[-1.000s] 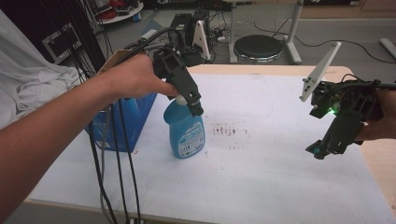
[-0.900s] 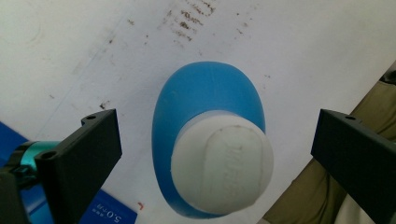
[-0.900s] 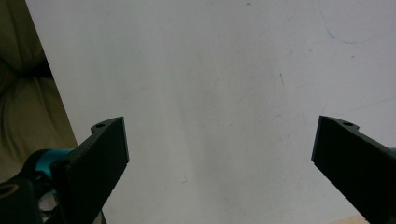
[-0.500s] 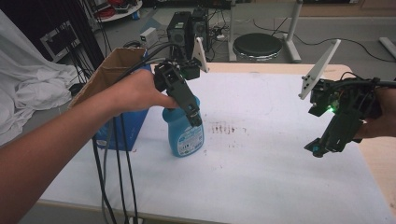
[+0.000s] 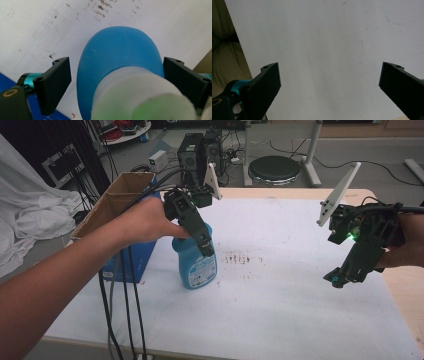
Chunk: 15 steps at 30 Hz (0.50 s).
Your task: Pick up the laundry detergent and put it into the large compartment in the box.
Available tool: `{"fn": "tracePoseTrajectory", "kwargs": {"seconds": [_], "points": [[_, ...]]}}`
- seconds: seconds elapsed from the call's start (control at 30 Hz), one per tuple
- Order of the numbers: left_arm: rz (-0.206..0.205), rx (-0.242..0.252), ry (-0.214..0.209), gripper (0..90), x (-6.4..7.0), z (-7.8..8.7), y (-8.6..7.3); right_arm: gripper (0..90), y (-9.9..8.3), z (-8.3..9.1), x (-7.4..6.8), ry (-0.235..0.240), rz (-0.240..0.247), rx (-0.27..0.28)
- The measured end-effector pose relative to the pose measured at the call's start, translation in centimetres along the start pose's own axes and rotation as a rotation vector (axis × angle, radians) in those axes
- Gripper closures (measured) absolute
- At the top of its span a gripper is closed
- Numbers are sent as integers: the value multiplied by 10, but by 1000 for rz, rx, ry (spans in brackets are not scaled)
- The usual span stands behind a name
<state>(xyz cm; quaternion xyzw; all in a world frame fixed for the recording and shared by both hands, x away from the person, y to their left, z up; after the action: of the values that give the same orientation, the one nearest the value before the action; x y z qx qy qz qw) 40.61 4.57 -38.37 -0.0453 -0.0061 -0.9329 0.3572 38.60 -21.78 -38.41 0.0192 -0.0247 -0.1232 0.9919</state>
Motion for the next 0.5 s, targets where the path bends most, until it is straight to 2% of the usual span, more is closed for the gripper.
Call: {"fn": "tracePoseTrajectory", "kwargs": {"seconds": [0.5], "points": [[-1,4,8,226,0,-1,1,29,2,0,1,-4,2,4]]}}
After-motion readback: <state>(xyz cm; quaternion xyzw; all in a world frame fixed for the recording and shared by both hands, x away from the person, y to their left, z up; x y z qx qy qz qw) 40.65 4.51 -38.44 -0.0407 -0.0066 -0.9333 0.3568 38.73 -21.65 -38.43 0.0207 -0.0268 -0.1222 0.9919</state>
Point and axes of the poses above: each handheld gripper's, and its own axes: z roughly backward along the jaws, y roughly out of its top, x roughly to its right, the point moved 9 cm from there along -z, roughly forward along the jaws, and after that the axes turned 13 degrees about -x, right-handed, at the moved point
